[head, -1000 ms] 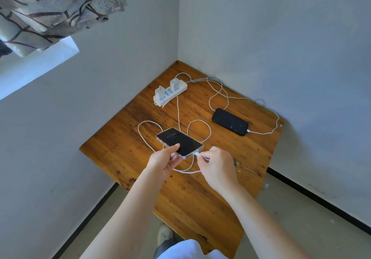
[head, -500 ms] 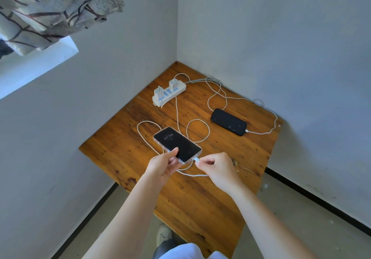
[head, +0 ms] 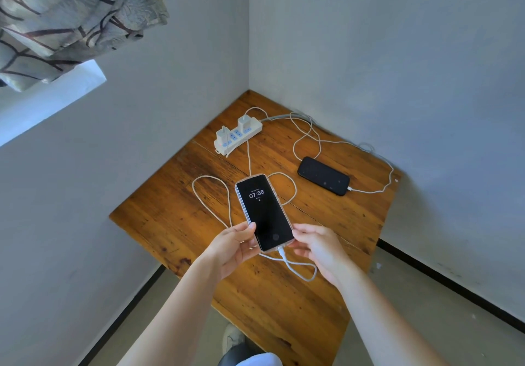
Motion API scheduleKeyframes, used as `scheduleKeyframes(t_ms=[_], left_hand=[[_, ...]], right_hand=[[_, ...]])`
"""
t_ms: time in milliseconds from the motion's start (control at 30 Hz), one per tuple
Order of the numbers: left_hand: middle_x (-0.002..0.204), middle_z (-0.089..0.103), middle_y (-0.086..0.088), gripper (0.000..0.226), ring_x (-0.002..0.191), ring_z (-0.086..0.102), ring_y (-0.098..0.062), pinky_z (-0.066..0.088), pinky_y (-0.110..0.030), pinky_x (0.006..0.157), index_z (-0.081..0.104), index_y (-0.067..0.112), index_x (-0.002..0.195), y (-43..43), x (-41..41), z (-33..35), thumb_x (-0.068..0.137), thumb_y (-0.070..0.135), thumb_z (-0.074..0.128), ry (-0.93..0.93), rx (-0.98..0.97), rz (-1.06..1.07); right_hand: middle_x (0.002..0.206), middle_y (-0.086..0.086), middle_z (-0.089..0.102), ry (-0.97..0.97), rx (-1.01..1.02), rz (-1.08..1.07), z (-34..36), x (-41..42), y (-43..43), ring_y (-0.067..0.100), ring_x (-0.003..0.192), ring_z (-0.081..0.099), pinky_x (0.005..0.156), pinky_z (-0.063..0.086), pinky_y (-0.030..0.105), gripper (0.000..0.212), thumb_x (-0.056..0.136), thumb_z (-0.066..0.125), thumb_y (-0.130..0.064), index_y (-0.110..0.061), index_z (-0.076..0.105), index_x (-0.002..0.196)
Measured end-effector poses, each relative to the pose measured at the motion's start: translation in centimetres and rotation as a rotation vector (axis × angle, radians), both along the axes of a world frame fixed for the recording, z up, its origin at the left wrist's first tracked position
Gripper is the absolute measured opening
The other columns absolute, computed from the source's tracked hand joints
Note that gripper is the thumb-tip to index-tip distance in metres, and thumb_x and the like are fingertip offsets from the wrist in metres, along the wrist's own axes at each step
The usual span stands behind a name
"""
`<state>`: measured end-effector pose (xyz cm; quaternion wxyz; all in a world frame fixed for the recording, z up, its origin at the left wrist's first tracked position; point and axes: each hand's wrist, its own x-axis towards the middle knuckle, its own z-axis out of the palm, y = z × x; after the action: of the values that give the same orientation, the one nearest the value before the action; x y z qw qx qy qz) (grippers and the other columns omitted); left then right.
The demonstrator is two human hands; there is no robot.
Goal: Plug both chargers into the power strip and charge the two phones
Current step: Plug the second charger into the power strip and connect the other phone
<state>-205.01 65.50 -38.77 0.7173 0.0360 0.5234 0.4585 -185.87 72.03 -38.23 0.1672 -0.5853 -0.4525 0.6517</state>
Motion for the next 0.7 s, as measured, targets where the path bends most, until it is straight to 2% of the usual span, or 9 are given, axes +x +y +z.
scheduleKeyframes(t_ms=[100, 200, 400, 567, 700], left_hand=[[0.114, 0.067, -0.017, 0.027, 0.1, 0.068, -0.027, 0.059, -0.036, 0.074, 0.06, 0.009, 0.12, 0.04, -0.03, -0.28, 0.094, 0.011, 0.054, -0.003, -0.012, -0.015], [0.112, 0.07, -0.015, 0.024, 0.097, 0.07, -0.027, 0.059, -0.035, 0.071, 0.063, 0.01, 0.115, 0.09, -0.09, -0.37, 0.095, 0.009, 0.051, 0.003, -0.024, -0.046], [0.115, 0.069, -0.015, 0.023, 0.097, 0.07, -0.026, 0.058, -0.035, 0.071, 0.063, 0.011, 0.114, 0.35, 0.1, -0.38, 0.095, 0.008, 0.05, 0.018, -0.019, -0.066], [0.114, 0.069, -0.015, 0.023, 0.095, 0.07, -0.026, 0.059, -0.034, 0.07, 0.065, 0.011, 0.113, 0.3, 0.11, -0.41, 0.095, 0.007, 0.05, 0.016, -0.009, -0.061], [0.112, 0.071, -0.014, 0.023, 0.098, 0.07, -0.027, 0.058, -0.037, 0.075, 0.066, 0.012, 0.111, 0.14, -0.01, -0.66, 0.095, 0.007, 0.05, 0.022, -0.002, -0.058]], right_hand=[[0.097, -0.007, 0.071, -0.012, -0.019, -0.001, -0.51, 0.32, -0.04, 0.013, 0.086, 0.07, 0.067, 0.055, 0.022, 0.021, 0.09, 0.059, -0.012, -0.023, 0.068, 0.106], [0.096, -0.008, 0.07, -0.036, -0.025, -0.007, -0.8, 0.53, 0.03, 0.013, 0.082, 0.071, 0.064, 0.055, 0.02, 0.021, 0.09, 0.06, -0.01, -0.022, 0.068, 0.105], [0.091, -0.01, 0.071, -0.042, -0.022, -0.002, -0.87, 0.8, 0.14, 0.013, 0.08, 0.071, 0.061, 0.054, 0.018, 0.021, 0.09, 0.06, -0.009, -0.026, 0.069, 0.099], [0.092, -0.01, 0.07, -0.047, -0.015, 0.001, -0.85, 0.82, 0.27, 0.013, 0.081, 0.071, 0.061, 0.054, 0.018, 0.021, 0.089, 0.06, -0.009, -0.024, 0.07, 0.101], [0.094, -0.009, 0.07, -0.052, -0.009, 0.006, -0.91, 0.75, 0.16, 0.014, 0.082, 0.071, 0.061, 0.054, 0.018, 0.022, 0.09, 0.06, -0.009, -0.021, 0.069, 0.104]])
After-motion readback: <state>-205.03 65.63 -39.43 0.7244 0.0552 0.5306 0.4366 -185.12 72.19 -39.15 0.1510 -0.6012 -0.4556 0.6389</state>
